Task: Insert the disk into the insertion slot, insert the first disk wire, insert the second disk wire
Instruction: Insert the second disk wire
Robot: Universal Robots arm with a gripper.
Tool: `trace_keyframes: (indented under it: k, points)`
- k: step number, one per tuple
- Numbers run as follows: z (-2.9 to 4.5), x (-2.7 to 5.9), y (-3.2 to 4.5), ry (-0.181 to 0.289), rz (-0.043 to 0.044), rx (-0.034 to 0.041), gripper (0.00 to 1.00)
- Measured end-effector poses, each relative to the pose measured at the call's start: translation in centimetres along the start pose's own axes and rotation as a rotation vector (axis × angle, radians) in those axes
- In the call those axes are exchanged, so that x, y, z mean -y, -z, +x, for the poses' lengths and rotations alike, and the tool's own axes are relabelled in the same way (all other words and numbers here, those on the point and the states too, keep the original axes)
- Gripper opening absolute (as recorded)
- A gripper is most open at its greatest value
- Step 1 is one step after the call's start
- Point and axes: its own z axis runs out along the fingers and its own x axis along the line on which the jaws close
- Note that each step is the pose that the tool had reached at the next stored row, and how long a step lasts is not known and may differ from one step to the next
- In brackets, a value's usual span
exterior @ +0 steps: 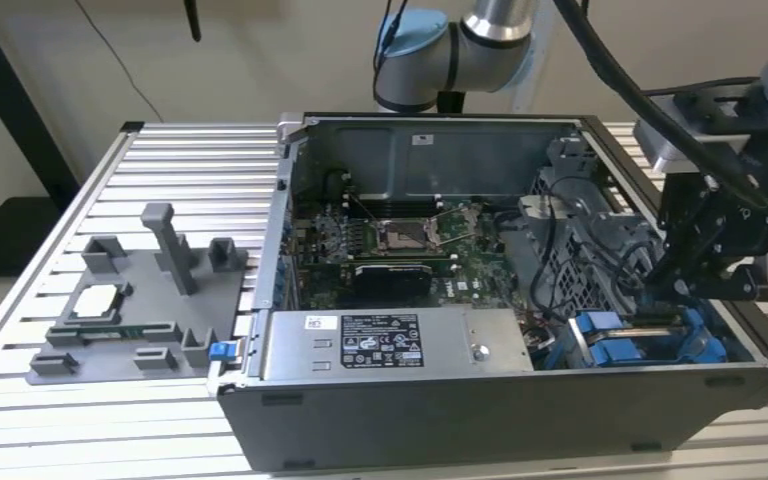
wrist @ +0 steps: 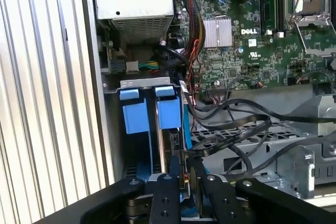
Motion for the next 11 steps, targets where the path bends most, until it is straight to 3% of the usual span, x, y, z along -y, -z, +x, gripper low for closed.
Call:
trace_keyframes:
  k: [11]
  points:
    - [-0.19, 0.06, 1.54, 0.0, 0.0, 0.0001, 1.0]
